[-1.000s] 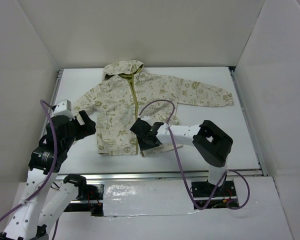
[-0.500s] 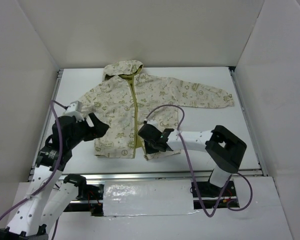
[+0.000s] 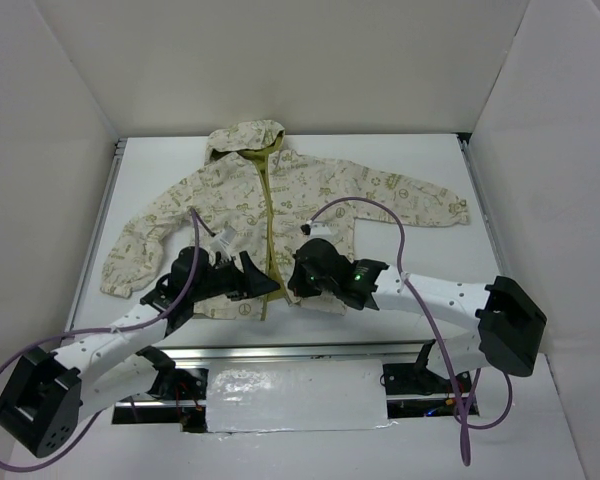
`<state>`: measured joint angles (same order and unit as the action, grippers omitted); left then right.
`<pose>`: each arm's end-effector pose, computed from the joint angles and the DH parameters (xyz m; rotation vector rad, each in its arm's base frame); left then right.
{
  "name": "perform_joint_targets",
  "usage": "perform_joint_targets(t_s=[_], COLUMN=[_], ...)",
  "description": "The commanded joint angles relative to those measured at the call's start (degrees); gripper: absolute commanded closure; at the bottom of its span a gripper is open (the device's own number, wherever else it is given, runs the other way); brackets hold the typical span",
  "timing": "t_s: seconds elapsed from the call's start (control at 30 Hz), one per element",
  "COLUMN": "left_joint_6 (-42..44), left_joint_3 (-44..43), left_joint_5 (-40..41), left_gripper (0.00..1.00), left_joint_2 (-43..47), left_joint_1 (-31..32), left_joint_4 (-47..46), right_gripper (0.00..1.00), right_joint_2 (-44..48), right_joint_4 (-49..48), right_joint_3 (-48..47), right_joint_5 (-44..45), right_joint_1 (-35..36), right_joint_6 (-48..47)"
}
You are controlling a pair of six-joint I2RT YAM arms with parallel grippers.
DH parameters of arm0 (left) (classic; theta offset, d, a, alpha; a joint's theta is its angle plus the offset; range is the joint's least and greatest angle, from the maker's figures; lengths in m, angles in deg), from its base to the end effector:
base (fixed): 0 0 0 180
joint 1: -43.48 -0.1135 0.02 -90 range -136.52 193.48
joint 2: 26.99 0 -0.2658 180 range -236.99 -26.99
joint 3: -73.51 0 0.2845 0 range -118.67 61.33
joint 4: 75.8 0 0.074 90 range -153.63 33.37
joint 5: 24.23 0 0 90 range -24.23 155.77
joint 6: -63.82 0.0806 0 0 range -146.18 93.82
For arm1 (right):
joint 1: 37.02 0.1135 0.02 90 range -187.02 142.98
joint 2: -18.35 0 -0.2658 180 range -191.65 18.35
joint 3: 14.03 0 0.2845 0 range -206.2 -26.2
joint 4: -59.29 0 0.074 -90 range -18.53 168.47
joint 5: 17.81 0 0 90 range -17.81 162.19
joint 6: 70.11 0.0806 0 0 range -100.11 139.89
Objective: Zip up the jacket
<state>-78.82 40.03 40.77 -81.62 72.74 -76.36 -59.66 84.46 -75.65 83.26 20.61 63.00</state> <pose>0.2181 -0.1613 0.1759 -0.1112 2.1492 -1.3217 0.2017 0.2893 0.1917 -0.1975 2.3703 0.6764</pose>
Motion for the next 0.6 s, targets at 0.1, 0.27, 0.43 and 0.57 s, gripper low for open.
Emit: perform_joint_targets(t_s=[0.1, 0.27, 0.43, 0.57], left_joint_6=[-3.2, -3.6, -3.2, -3.5], left_joint_3=[1.3, 2.1, 2.1, 3.3], left_joint_5=[-2.5, -2.5, -3.4, -4.4], left_gripper=[0.26, 0.31, 0.36, 0.36], left_joint_2=[-5.7, -9.8, -12.6, -14.0], left_joint_1=[1.4, 1.5, 1.6, 1.6], left_joint_4=[-19.6, -25.3, -28.4, -33.0], right_gripper=[1.00, 1.00, 1.00, 1.00], right_joint_2=[1.2, 2.6, 4.2, 4.9], right_joint_4=[-3.8, -4.5, -4.6, -5.5], right_joint_3=[0.6, 0.9, 1.5, 2.3], right_joint_5=[-1.8, -2.4, -2.1, -3.5], right_joint_1=[0.5, 0.6, 0.5, 0.4], right_joint_6=[1.3, 1.4, 1.2, 1.4])
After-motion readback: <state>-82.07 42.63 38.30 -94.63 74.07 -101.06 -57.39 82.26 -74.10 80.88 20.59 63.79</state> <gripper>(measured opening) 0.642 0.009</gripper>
